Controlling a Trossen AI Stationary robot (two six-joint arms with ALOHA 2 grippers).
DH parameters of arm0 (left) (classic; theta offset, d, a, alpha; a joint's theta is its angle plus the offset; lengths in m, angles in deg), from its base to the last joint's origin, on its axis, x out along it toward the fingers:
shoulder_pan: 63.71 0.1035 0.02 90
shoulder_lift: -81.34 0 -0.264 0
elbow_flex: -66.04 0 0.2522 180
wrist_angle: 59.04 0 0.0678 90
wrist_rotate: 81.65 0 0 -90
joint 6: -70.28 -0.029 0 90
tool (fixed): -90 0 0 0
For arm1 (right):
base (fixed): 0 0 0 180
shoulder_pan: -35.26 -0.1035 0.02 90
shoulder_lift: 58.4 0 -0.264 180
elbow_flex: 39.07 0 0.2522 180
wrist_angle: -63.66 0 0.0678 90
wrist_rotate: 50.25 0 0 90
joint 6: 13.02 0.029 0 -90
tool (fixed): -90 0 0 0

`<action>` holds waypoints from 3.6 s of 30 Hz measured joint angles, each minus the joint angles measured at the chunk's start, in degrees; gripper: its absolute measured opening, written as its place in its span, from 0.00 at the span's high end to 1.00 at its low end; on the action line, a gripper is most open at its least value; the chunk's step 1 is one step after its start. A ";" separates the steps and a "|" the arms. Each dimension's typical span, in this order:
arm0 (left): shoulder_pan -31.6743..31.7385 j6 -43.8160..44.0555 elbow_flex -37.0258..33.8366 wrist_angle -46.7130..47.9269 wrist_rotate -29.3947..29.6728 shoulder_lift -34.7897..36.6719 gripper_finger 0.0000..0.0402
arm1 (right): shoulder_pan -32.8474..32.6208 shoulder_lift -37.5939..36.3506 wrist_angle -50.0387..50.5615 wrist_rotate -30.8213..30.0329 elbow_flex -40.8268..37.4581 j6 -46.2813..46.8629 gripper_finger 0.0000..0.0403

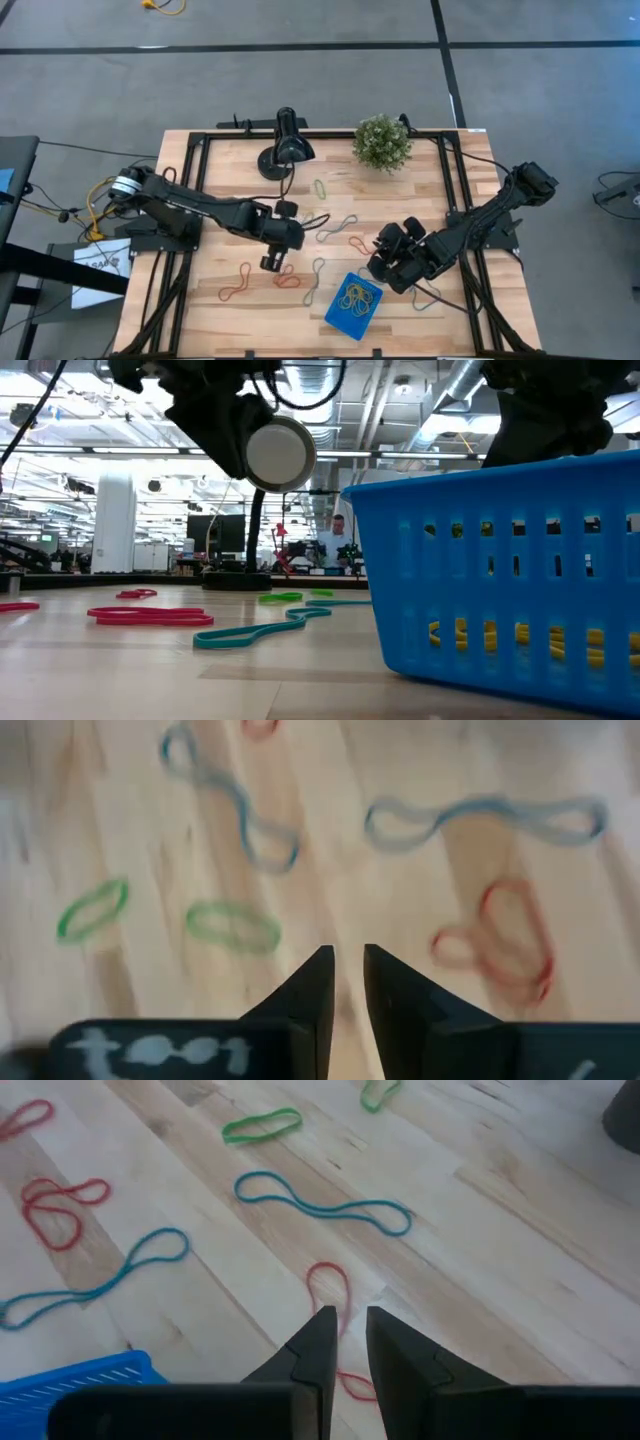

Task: Pick and place items into bin
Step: Put the blue rubber band into the blue bin

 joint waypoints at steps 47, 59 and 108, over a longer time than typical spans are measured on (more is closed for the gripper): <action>-21.06 38.05 0.04 25.94 27.55 27.82 0.89 | -11.51 0.02 7.90 34.94 0.04 7.92 0.87; -21.06 37.49 0.04 27.35 27.53 27.82 0.89 | -6.00 0.04 3.44 35.85 0.04 -0.04 0.87; -21.06 38.63 0.04 27.37 29.07 27.80 0.89 | -14.03 9.96 1.09 39.19 -2.10 4.79 0.54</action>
